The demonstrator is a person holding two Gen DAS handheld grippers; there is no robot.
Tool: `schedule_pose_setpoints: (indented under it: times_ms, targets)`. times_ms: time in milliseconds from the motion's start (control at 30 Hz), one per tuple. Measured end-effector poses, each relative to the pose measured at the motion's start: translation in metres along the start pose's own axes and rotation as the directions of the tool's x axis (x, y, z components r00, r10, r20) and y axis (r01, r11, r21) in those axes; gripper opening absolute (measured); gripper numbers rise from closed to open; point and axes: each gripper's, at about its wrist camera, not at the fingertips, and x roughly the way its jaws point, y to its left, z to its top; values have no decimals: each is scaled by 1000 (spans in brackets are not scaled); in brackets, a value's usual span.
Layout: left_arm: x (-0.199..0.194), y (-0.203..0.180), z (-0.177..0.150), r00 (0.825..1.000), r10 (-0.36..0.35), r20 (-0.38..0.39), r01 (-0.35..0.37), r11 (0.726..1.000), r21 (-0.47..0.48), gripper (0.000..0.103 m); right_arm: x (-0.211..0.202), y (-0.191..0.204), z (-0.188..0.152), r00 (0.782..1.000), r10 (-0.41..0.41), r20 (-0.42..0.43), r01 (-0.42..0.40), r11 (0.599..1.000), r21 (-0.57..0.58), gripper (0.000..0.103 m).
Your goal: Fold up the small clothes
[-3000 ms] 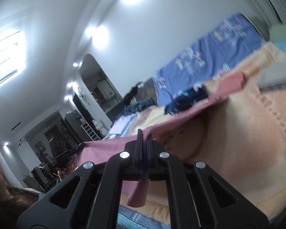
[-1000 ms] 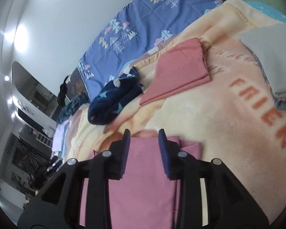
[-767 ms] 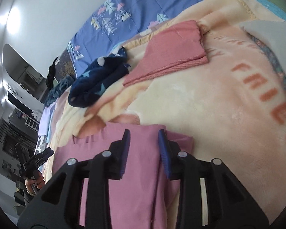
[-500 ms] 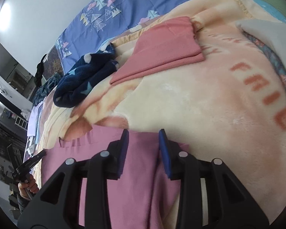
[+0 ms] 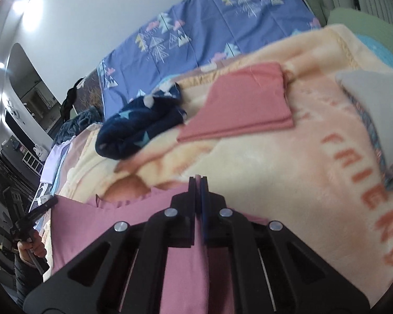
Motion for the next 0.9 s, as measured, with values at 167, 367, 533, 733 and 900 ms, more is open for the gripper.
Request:
schedule_pose_setpoints:
  times_ms: [167,367,533,733,900]
  targets:
    - [32,7,12,997,47,-64,-48,999,-11,2,27,-12,14,999,-23,-44,24,999,34,5]
    - [63,13,-19,965,173,-199,-168,985,44,23,44,-53,-15,995,-5,-102,21,988,156,17]
    - [18,-58,-24,981,156,-115,-127,965,228,37,15,-61,-24,995,21,-100,-9,993,120,17]
    - [-9,-238,-108,975,-66,-214,176,817,549,56,11,-64,-30,993,39,-114,-27,994,105,17]
    - [-10,-337,-189,947,-122,-299,303,655,693,74,5,-82,-39,993,96,-69,-84,984,154,17]
